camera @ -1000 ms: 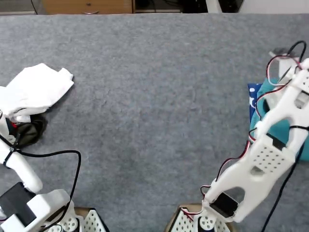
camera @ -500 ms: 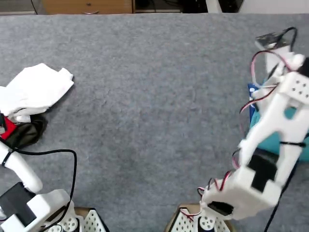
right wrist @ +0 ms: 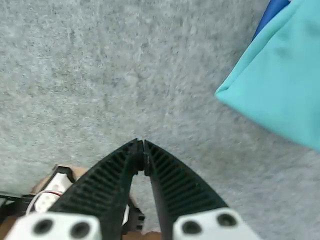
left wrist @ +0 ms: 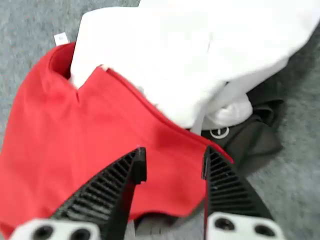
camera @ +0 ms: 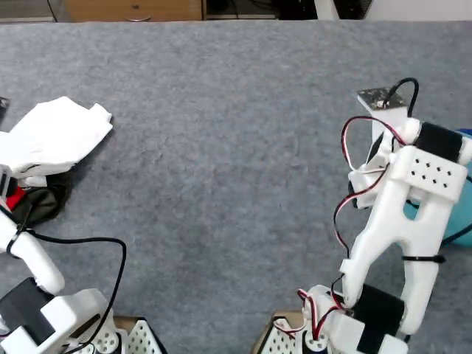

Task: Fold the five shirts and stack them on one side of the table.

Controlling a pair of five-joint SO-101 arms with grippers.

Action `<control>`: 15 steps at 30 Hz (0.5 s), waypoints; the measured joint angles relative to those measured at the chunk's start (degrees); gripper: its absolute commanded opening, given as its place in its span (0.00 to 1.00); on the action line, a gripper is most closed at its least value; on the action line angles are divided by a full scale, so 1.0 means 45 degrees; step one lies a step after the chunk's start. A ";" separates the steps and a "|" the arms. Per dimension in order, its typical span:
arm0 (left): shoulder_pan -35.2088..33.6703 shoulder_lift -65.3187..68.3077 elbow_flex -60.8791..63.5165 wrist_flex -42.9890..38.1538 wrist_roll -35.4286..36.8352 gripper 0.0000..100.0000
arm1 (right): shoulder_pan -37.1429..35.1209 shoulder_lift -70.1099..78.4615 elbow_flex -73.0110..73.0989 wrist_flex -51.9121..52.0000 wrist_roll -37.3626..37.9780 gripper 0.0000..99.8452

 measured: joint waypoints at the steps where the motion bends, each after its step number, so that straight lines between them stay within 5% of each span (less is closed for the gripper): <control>1: 0.0000 0.0156 0.0391 -0.0606 -0.0156 0.19 | 0.0098 -0.0156 0.0117 0.0000 -0.0176 0.00; 8: 0.0039 0.1094 0.0899 -0.1524 -0.0723 0.18 | 0.0410 -0.1680 0.1192 0.0000 -0.0488 0.00; 12: 0.0098 0.1309 0.0899 -0.1563 -0.0742 0.01 | 0.0430 -0.2891 0.2110 0.0000 -0.0488 0.00; 15: 0.0117 0.1309 0.0899 -0.1563 -0.0742 0.03 | 0.0430 -0.3946 0.2716 0.0000 -0.0488 0.00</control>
